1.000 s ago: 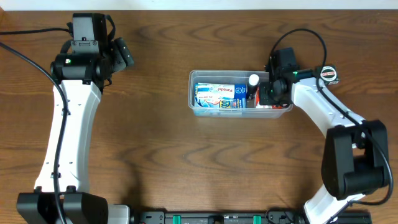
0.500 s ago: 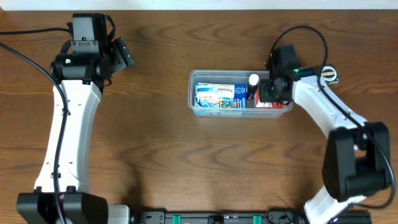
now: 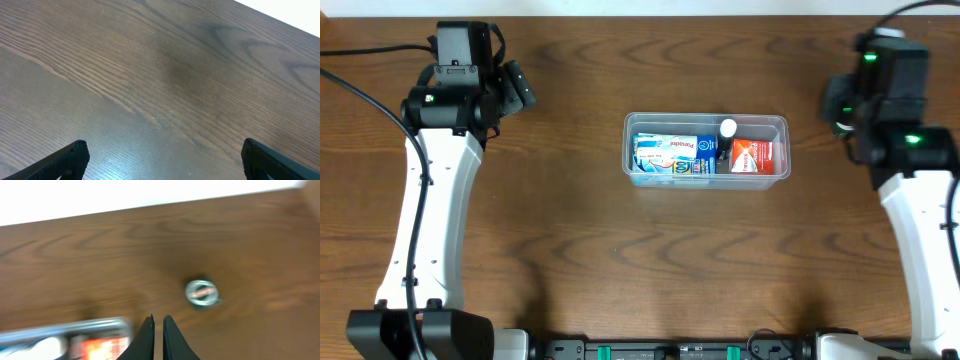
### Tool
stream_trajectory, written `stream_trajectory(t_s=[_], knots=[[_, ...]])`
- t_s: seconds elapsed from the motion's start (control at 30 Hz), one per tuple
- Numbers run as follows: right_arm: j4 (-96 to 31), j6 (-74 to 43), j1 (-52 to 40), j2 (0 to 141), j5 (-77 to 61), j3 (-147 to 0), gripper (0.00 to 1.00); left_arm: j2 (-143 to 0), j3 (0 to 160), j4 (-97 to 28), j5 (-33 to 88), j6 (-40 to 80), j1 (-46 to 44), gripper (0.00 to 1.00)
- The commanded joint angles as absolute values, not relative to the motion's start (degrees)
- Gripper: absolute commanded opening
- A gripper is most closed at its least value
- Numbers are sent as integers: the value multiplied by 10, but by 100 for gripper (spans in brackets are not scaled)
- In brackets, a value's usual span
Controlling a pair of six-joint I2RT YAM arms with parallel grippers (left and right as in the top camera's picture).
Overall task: Pack container
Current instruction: 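Move the right gripper back toward the green Zam-Buk box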
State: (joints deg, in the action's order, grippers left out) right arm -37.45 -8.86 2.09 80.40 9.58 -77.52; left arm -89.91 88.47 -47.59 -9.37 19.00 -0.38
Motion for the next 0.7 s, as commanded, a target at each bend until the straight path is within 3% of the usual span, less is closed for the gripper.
stream_trajectory(t_s=[0.0,0.13,0.3,0.33,0.4,0.43,0.67], knots=[[-371,-77,77,821,119,-775,5,-901,879,-477,-94,182,-3,98],[-344,-76,127,858,78,-775,2,-901,879,-477,-94,182,-3,98],[-307,-24,148,930,58,-775,15,-901,879,-477,-94,182,-3,98],[-299,-8,150,946,58,-775,31,-901,879,-477,-94,182,-3,98],[-283,25,150,980,57,-775,80,-901,879,-477,-94,182,-3,98],[-277,48,150,1000,56,-775,96,-901,879,-477,-94,182,-3,98],[-270,203,150,1105,35,-775,99,-901,879,-477,-94,182,-3,98]])
